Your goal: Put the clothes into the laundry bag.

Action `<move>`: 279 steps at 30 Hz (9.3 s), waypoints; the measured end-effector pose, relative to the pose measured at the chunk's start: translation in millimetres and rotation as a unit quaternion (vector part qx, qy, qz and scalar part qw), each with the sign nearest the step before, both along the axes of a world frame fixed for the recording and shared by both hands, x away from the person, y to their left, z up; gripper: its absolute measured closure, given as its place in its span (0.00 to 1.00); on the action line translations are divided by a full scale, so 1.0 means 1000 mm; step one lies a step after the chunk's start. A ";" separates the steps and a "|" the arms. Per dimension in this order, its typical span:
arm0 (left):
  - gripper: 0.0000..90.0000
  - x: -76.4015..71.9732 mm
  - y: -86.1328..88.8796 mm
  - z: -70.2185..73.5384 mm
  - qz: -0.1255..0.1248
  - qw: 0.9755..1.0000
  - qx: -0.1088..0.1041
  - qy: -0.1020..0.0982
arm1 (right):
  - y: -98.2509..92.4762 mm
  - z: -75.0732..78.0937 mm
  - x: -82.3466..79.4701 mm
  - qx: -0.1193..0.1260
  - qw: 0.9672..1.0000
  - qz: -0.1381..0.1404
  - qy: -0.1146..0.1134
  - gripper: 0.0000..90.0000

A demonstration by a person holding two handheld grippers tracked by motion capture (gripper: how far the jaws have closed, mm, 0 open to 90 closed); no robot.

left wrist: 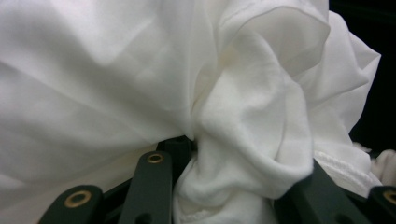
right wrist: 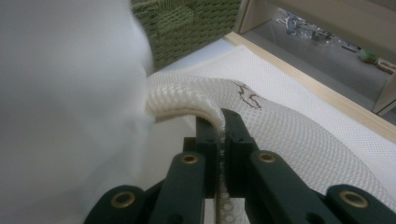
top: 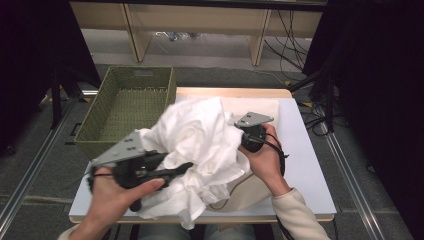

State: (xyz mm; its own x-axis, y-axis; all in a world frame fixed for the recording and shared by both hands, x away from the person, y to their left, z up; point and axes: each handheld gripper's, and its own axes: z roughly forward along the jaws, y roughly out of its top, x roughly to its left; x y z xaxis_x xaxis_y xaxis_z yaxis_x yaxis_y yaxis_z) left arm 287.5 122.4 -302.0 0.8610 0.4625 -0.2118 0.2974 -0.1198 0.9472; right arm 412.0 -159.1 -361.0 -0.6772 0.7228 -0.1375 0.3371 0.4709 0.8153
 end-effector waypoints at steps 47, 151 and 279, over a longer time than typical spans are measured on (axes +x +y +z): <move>0.72 0.078 -0.092 -0.072 0.020 0.983 0.161 0.083 | 0.008 0.022 -0.021 0.031 0.998 0.029 -0.054 0.99; 0.78 0.089 -0.044 -0.152 0.118 0.958 0.256 0.055 | 0.009 0.009 -0.020 0.021 0.999 0.021 0.012 0.98; 0.31 0.047 -0.014 -0.103 0.113 0.978 0.174 0.001 | 0.014 0.013 -0.025 0.043 0.999 0.025 -0.010 0.98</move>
